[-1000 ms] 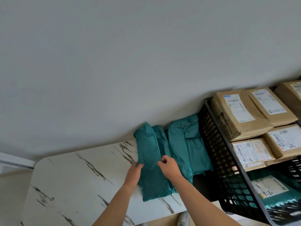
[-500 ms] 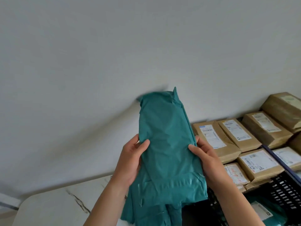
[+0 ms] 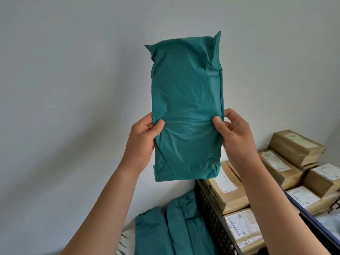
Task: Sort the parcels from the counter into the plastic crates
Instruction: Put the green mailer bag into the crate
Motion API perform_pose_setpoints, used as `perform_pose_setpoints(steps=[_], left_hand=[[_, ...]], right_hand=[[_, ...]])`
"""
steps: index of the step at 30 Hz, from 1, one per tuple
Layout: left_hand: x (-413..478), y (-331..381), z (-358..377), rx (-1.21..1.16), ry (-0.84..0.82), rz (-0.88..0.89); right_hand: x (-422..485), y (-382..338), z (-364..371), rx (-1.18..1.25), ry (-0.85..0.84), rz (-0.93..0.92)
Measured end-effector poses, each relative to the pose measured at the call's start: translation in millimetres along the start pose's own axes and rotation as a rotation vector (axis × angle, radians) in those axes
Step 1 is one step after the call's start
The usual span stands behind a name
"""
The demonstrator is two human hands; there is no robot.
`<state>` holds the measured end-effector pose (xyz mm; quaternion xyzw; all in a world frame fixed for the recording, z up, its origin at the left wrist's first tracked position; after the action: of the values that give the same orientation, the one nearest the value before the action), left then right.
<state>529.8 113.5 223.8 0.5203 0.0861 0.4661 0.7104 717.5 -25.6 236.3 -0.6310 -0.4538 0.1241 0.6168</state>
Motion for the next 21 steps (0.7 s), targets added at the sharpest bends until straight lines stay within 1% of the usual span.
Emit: perform_pose_setpoints(steps=[5, 7, 9, 10, 11, 12, 13, 14, 15, 16, 17, 19, 20, 21], left_hand=[[1, 0, 8, -0.034, 0.012, 0.006], [0, 3, 11, -0.037, 0.041, 0.04], [-1, 8, 11, -0.034, 0.093, 0.1], [-2, 10, 11, -0.011, 0.124, 0.137], [-5, 12, 12, 0.04, 0.154, 0.186], [-8, 16, 15, 0.12, 0.178, 0.24], [-12, 18, 22, 0.199, 0.179, 0.288], [-15, 19, 31, 0.264, 0.158, 0.319], [-18, 17, 45, 0.307, 0.093, 0.325], [-21, 14, 61, 0.366, -0.003, 0.318], [-25, 10, 76, 0.434, -0.12, 0.312], [-31, 0, 97, 0.566, -0.334, 0.318], [-33, -1, 100, 0.599, -0.377, 0.314], [-32, 1, 97, 0.614, -0.371, 0.318]], right_hand=[[7, -3, -8, -0.042, 0.048, 0.037], [10, -5, -16, -0.124, 0.154, 0.051], [7, -17, -26, -0.313, 0.308, 0.024], [3, -25, -28, -0.384, 0.35, -0.001], [0, -31, -24, -0.413, 0.335, -0.026], [-3, -36, -14, -0.4, 0.262, -0.05], [-6, -40, 1, -0.346, 0.146, -0.058], [-10, -43, 17, -0.272, 0.024, -0.053], [-13, -45, 31, -0.21, -0.063, -0.048], [-13, -47, 40, -0.164, -0.094, -0.055], [-10, -48, 42, -0.124, -0.07, -0.056], [1, -45, 28, -0.008, 0.047, 0.011], [7, -40, 20, 0.062, 0.078, 0.068], [12, -35, 12, 0.117, 0.088, 0.117]])
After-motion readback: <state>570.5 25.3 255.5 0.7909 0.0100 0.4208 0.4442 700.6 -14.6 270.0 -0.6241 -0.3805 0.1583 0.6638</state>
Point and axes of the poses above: each hand's wrist, its own x-axis towards the middle knuckle, its own z-axis out of the palm, y = z × x, the point moved 8 cm from there along x, towards the middle knuckle, and after that the axes turned 14 degrees about -x, right-handed, at the moved point
